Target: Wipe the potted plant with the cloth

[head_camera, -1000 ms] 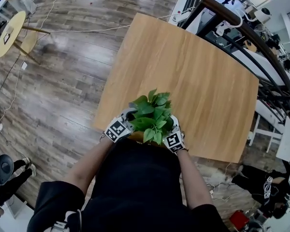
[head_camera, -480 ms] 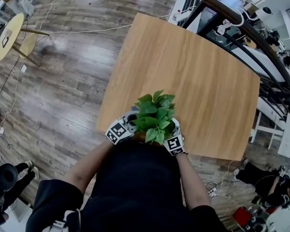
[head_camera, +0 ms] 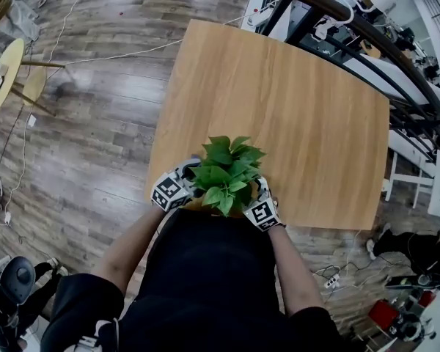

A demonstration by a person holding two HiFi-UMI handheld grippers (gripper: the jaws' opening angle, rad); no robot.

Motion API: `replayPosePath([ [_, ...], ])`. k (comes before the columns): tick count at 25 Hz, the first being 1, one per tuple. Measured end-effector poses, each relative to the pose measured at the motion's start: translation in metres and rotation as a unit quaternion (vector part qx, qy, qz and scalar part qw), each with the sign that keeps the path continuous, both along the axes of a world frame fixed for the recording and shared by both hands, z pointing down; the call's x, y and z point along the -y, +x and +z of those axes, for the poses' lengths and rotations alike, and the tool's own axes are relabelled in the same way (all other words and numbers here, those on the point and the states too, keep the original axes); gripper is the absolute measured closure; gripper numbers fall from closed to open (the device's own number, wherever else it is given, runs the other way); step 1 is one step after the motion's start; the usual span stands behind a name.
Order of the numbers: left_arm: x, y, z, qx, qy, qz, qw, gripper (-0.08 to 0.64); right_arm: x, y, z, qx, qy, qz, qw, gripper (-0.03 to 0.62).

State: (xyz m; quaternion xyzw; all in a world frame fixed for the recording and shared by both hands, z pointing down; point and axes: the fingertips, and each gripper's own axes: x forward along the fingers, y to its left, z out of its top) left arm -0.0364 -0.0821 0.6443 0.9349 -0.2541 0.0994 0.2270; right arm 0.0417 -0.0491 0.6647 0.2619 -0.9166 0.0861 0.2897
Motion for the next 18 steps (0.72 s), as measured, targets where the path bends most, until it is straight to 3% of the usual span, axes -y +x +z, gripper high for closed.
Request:
replayPosePath([
  [6,-0.004,0.004,0.001,-0.004,-0.010,0.013,0.9999,0.422,0.011,-0.008,-0.004,-0.004,0.008,0.003,1.000,0.252],
  [9,-0.012,0.010,-0.006,-0.010,-0.023,0.018,0.9995,0.422,0.010,-0.004,-0.003,0.011,-0.002,0.032,0.999,0.253],
  [13,-0.035,0.019,0.003,-0.007,-0.017,0.056,0.9983,0.422,0.010,0.000,-0.004,0.024,-0.016,0.067,0.997,0.253],
  [18,-0.024,0.008,0.009,-0.005,-0.019,0.025,0.9995,0.422,0.001,-0.005,0.001,0.012,-0.010,0.059,0.998,0.253],
])
